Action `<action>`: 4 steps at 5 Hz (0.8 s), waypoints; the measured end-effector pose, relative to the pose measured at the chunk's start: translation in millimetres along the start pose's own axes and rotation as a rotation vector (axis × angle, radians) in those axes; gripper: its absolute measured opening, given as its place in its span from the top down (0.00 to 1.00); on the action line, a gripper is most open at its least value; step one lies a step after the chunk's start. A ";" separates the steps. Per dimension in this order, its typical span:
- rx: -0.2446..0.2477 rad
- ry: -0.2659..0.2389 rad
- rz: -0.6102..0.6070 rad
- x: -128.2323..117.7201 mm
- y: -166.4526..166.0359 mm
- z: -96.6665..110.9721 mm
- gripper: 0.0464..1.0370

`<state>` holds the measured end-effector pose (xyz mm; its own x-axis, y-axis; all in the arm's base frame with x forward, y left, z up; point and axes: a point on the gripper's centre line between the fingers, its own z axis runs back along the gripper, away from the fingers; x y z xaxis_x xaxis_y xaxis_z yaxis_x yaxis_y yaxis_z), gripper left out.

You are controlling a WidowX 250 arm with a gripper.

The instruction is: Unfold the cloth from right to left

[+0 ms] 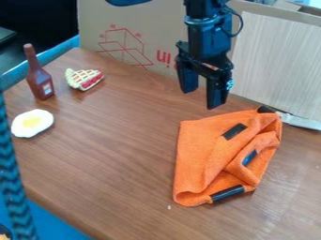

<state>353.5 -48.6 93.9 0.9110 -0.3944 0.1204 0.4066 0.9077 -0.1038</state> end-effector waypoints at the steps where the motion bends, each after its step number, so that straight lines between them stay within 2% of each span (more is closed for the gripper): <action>1: -0.005 0.029 0.012 -3.1 1.9 -10.9 0.04; 2: 0.077 0.002 0.022 -1.1 6.6 -20.9 0.04; 3: 0.097 -0.039 0.006 -2.4 6.0 -34.4 0.04; 4: 0.080 -0.136 -0.071 4.4 4.5 -44.0 0.04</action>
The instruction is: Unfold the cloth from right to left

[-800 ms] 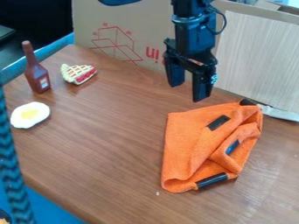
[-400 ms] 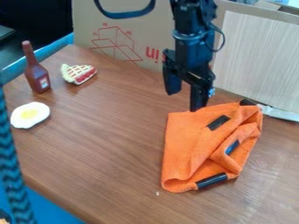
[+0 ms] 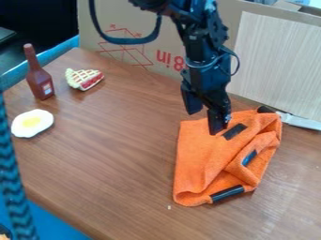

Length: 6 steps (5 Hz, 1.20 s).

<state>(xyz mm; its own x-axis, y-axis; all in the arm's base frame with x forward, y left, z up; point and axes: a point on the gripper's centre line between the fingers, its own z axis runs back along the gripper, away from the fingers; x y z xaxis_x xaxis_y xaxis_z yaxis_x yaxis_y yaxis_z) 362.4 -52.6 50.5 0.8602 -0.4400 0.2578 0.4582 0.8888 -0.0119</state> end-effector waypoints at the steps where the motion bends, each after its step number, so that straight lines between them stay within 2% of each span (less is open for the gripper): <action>1: -0.053 -0.114 -0.030 7.6 9.0 -3.8 0.04; 3: -0.170 -0.183 -0.038 16.2 6.3 -25.1 0.04; 4: -0.226 -0.192 -0.045 21.5 2.5 -34.9 0.04; 5: -0.237 -0.204 -0.046 26.2 2.2 -34.2 0.04; 6: -0.275 -0.201 -0.035 29.2 -2.5 -39.1 0.04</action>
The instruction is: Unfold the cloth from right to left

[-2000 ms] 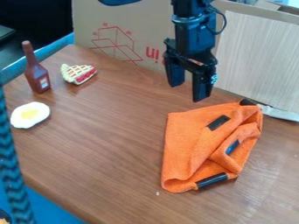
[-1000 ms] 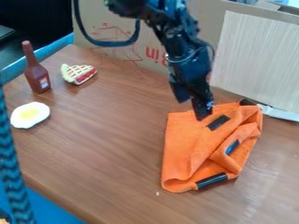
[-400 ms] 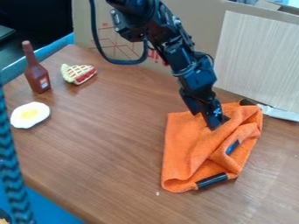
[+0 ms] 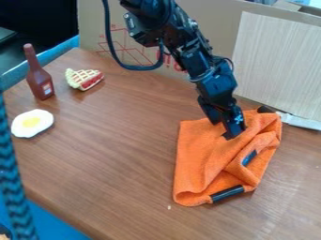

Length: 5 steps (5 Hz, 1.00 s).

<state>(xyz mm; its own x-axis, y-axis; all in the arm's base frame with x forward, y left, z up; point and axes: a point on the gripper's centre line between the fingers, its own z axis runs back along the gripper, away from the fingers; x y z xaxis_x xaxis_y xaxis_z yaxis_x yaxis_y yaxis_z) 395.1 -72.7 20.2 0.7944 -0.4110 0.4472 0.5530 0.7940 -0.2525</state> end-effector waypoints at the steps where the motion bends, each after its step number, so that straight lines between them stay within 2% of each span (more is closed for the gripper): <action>1: -0.010 -0.010 -0.011 5.3 -5.7 -1.4 0.04; 2: -0.028 -0.002 -0.024 6.0 -13.2 -7.2 0.04; 5: -0.016 -0.022 -0.053 11.1 -16.3 -10.0 0.04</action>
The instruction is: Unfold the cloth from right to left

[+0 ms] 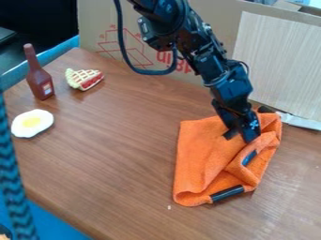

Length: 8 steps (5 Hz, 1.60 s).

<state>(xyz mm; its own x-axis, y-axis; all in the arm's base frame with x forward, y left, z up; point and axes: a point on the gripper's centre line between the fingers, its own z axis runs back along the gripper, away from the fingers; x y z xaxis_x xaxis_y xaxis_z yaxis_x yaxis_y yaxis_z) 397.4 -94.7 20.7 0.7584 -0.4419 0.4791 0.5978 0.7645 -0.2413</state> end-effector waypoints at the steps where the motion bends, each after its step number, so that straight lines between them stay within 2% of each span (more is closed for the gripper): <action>1: -0.019 -0.010 -0.008 0.7 -1.2 1.0 0.04; 3: -0.034 -0.021 -0.008 -4.8 8.8 7.8 0.04; 5: -0.064 0.000 -0.013 -12.3 7.6 -0.4 0.04; 6: -0.075 0.008 -0.028 -12.0 1.8 -5.0 0.09; 8: -0.088 -0.001 -0.030 -9.6 -3.3 -9.5 0.67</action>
<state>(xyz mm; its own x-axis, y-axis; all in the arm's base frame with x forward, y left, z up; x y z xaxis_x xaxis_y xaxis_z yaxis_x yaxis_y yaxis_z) 390.6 -97.4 8.9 0.7394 -0.4634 0.4884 0.6409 0.7067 -0.2997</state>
